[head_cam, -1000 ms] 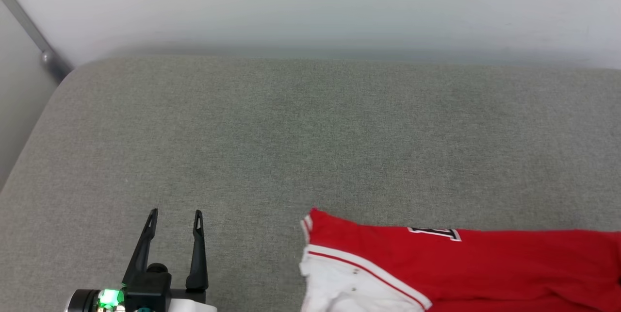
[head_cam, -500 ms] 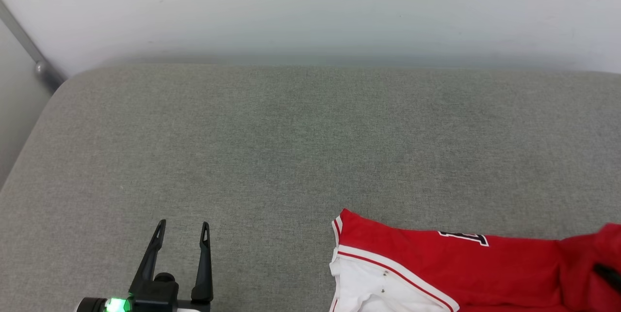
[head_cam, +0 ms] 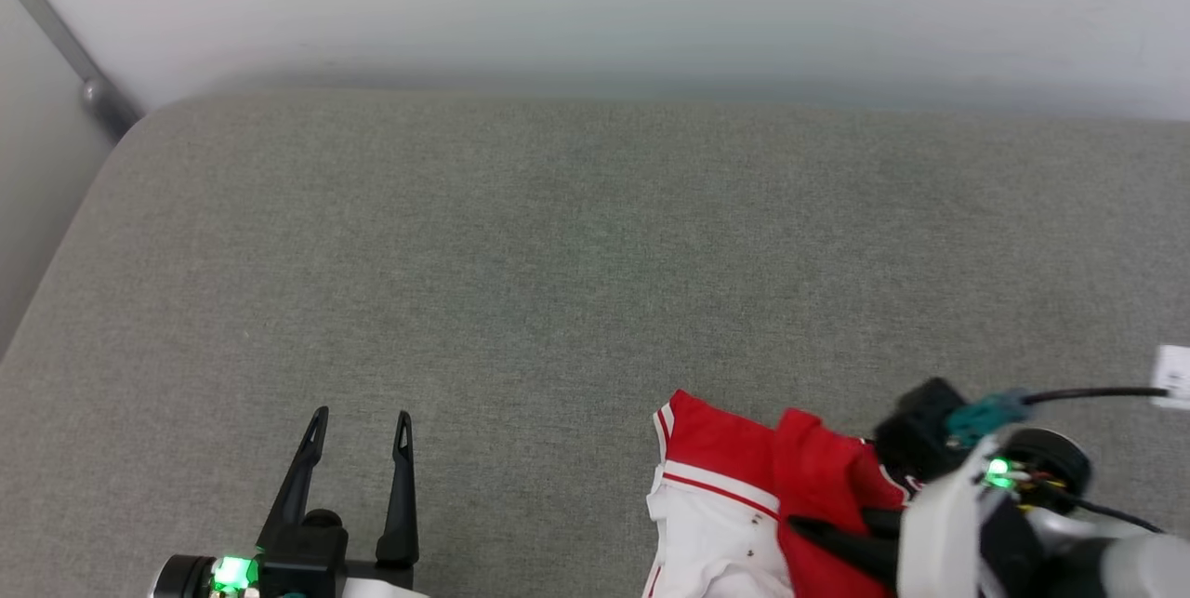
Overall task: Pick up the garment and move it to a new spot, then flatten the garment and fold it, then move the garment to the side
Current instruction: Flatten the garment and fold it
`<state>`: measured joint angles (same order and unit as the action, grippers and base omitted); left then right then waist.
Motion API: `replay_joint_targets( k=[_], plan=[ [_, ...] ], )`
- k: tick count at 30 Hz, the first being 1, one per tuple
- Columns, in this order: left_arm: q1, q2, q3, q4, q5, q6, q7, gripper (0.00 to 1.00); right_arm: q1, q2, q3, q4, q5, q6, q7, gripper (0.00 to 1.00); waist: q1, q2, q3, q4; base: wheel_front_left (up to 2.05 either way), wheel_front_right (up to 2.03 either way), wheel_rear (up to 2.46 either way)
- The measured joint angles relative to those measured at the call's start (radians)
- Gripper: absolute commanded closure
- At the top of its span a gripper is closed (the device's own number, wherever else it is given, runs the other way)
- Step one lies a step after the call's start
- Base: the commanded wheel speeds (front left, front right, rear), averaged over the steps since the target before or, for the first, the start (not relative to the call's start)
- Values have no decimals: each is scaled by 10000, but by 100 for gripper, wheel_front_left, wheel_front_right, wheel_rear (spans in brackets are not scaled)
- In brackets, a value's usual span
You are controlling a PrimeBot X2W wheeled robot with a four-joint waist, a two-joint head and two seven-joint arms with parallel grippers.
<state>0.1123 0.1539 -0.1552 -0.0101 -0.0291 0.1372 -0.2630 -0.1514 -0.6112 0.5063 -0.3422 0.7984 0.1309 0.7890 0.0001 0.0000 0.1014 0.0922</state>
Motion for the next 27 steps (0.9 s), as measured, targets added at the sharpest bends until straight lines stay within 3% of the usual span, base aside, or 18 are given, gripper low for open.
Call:
replay_joint_targets(
  k=[4, 5, 8, 14, 18, 19, 20, 21, 25, 27],
  plan=[
    [-191, -65, 8, 6, 31, -69, 0, 0, -1226, 430, 1388, 861, -305, 0, -184, 100, 0, 0, 168, 83, 0, 0, 0],
    [-285, -128, 46, 29, 25, -127, 0, 0, -2102, 807, 2399, 1833, -445, 0, -460, 100, 0, 0, 304, 147, 0, 0, 0],
    [-404, -207, 50, 40, 27, -201, 0, 0, -2832, 1108, 3392, 3005, -708, 0, -721, 100, 0, 0, 438, 224, 0, 0, 0],
    [-559, -349, 50, 96, 61, -290, 0, 0, -3596, 1574, 4943, 5133, -704, 2, -1331, 100, 0, 0, 621, 416, 0, 0, 0],
    [-487, -360, 151, 174, 59, -314, 0, 0, -3881, 1643, 5428, 5745, -543, 2, -2121, 100, 0, 0, 470, 412, 0, 0, 0],
    [-397, -360, 199, 190, 59, -314, 0, 0, -3922, 1622, 5490, 5789, -523, 2, -2345, 78, 0, 0, 402, 387, 0, 0, 0],
    [-300, -360, 232, 230, 58, -314, 0, 0, -3984, 1569, 5538, 5789, -512, 2, -2545, 46, 0, 0, 326, 360, 0, 0, 0],
    [-210, -360, 270, 259, 58, -313, 0, 0, -4027, 1486, 5536, 5726, -495, 0, -2752, 0, 0, 0, 240, 327, 0, 0, 0],
    [-9, -364, 360, 291, 59, -311, 0, 0, -4029, 988, 5183, 5039, -662, 0, -3833, 0, -1, 0, -118, 153, 0, 0, 0],
    [112, -366, 391, 311, 59, -316, 0, 0, -4027, 800, 4452, 4725, -1139, 4, -4690, 0, -1, 0, -257, 17, 0, 0, 0]
  ],
)
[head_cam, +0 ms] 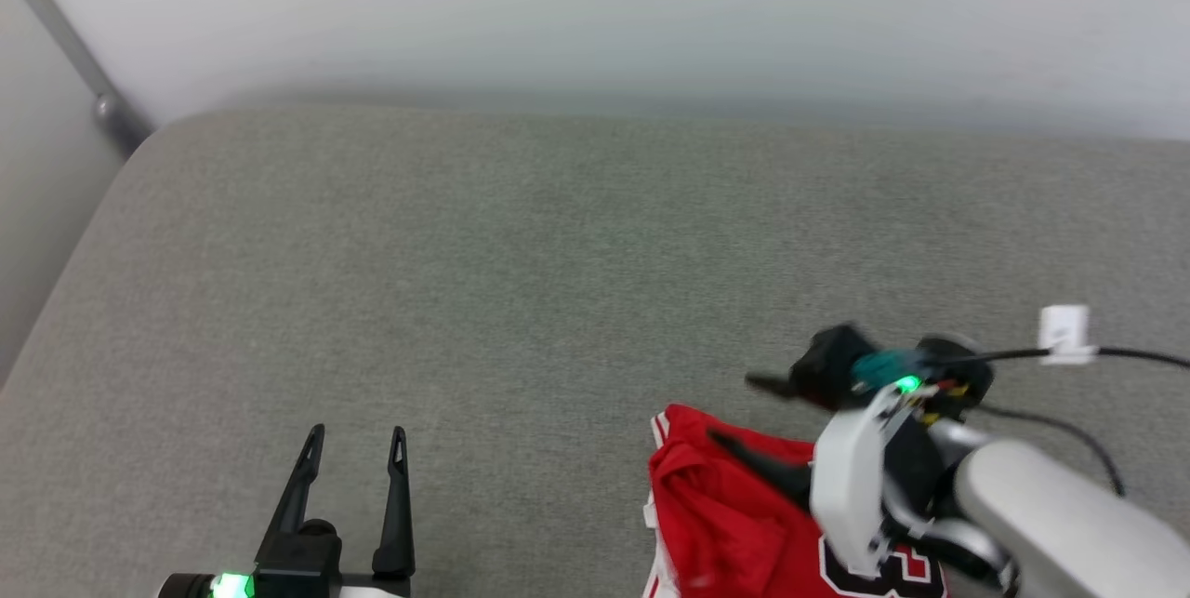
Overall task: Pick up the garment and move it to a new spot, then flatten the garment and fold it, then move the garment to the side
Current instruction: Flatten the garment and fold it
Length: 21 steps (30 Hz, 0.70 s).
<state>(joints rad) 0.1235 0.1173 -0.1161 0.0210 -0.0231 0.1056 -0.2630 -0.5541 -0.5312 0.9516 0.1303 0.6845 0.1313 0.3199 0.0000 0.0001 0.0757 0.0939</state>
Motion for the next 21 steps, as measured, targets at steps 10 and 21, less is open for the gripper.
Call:
replay_joint_targets(
  k=[10, 21],
  plan=[
    [221, -10, 100, -90, 31, -59, 0, 0, 1647, 1053, -5497, -136, -3292, -2, -3289, 0, 0, 0, -442, -680, 0, 0, 0],
    [455, -59, 77, -199, 44, -90, 0, 0, 4263, 3225, -8966, -105, -5490, -2, -5442, 0, 0, 0, -774, -894, 0, 0, 0]
  ],
)
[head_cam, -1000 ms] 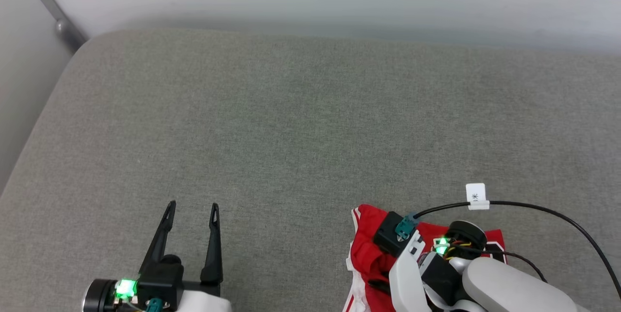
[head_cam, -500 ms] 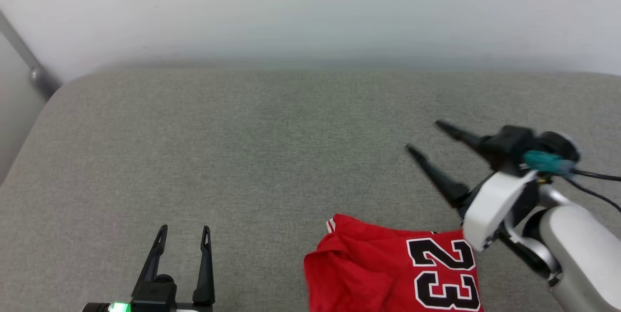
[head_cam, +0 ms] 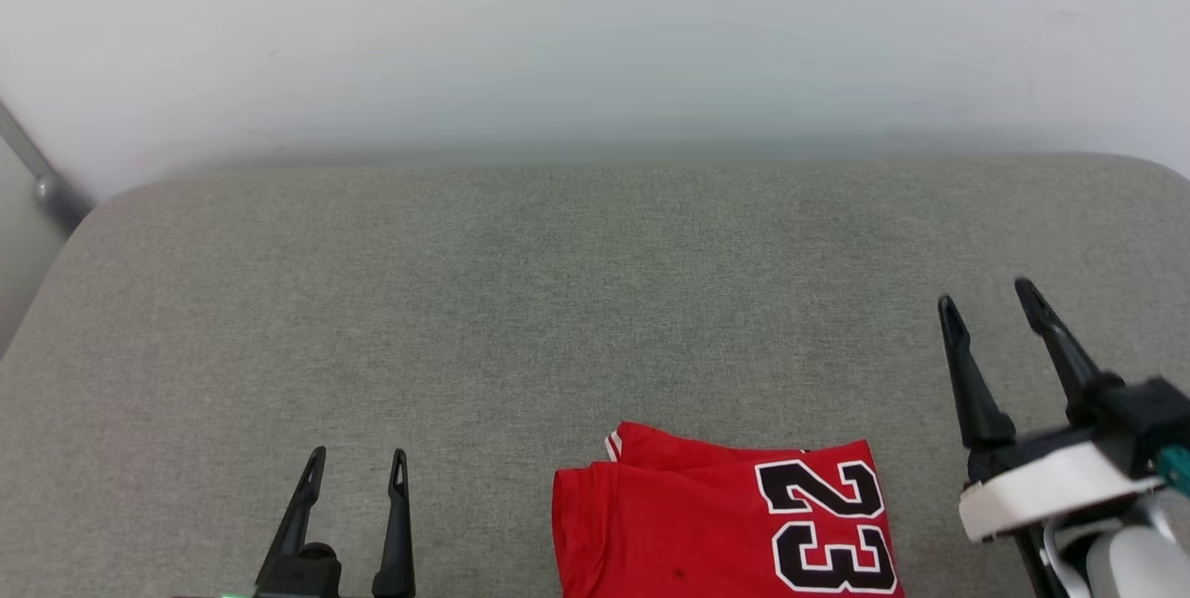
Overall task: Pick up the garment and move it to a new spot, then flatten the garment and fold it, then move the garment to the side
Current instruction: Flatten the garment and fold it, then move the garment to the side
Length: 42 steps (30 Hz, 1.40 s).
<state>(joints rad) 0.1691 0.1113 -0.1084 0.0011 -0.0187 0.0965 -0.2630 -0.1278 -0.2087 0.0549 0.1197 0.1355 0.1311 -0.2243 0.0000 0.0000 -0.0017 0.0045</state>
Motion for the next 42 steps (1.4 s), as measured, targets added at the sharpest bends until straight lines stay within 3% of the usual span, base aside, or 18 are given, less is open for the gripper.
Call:
replay_joint_targets(
  k=[3, 4, 11, 19, 33, 37, 42],
  plan=[
    [81, -23, -4, -40, -2, -15, 0, 0, 692, 472, -441, -182, -148, 0, -171, 0, 0, 0, -68, 22, 0, 0, 0],
    [108, -42, 12, -105, -6, -17, 0, 0, 1345, 926, -844, -472, -169, 0, -267, 0, -1, 0, -131, 58, 0, 0, 0],
    [303, -50, 31, -224, 71, -40, 0, 0, 2661, 1465, -1473, -1131, -109, 0, -351, 0, 0, 0, -264, 183, 0, 0, 0],
    [357, -33, 67, -309, 63, -42, 0, 0, 3570, 1553, -1377, -1496, 280, 0, -380, 0, -1, 0, -326, 255, 0, 0, 0],
    [395, -77, 98, -295, 48, -73, 0, 0, 3163, 1563, -1279, -1814, 31, 0, -389, 0, 0, 0, -313, 318, 0, 0, 0],
    [424, -98, 119, -305, 40, -73, 0, 0, 2106, 1269, -1229, -2372, -226, 0, -215, 0, -1, 0, -218, 296, 0, 0, 0],
    [395, -111, 123, -303, 40, -104, 0, 0, 487, -50, -646, -2947, -159, 0, 1151, 0, 0, 0, -39, 293, 0, 0, 0]
  ],
)
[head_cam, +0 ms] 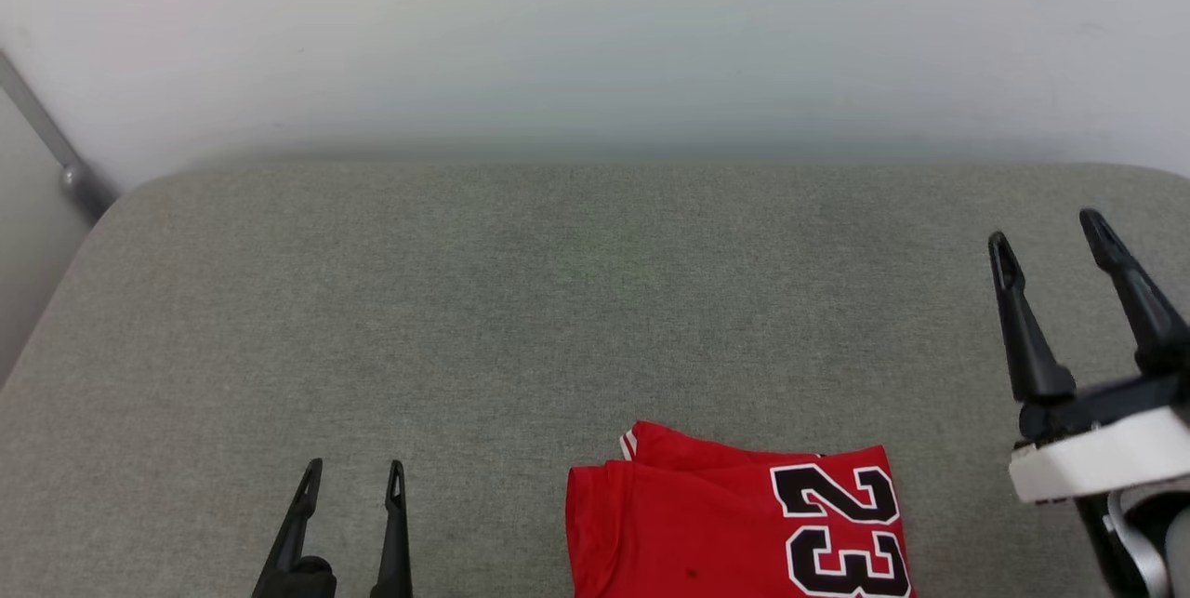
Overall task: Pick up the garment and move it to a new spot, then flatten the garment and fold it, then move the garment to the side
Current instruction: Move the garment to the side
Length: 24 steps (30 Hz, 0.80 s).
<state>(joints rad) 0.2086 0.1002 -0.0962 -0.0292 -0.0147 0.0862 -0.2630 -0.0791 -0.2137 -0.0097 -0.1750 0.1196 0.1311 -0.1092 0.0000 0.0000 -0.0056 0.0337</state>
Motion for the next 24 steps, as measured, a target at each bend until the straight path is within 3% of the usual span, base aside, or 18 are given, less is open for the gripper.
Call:
replay_joint_targets(
  k=[5, 14, 19, 24],
  plan=[
    [-114, -8, 17, -13, -21, -69, 0, 0, -956, -1615, 1172, -35, 1279, 0, 3492, 0, 0, 0, 222, 56, 0, 0, 0],
    [-529, -79, 31, -33, -59, -163, 0, 0, -1324, -3822, 2337, 217, 5574, 0, 9321, 0, 0, 0, 795, 149, 0, 0, 0],
    [-844, -111, 27, -33, -61, -242, 0, 0, -828, -4305, 2523, 487, 6985, 0, 10853, 0, 0, 0, 1220, 220, 0, 0, 0],
    [-1316, -127, 17, -31, -58, -336, 0, 0, -492, -4205, 2637, 732, 7636, 0, 11258, 0, 1, 0, 1756, 350, 0, 0, 0]
  ],
)
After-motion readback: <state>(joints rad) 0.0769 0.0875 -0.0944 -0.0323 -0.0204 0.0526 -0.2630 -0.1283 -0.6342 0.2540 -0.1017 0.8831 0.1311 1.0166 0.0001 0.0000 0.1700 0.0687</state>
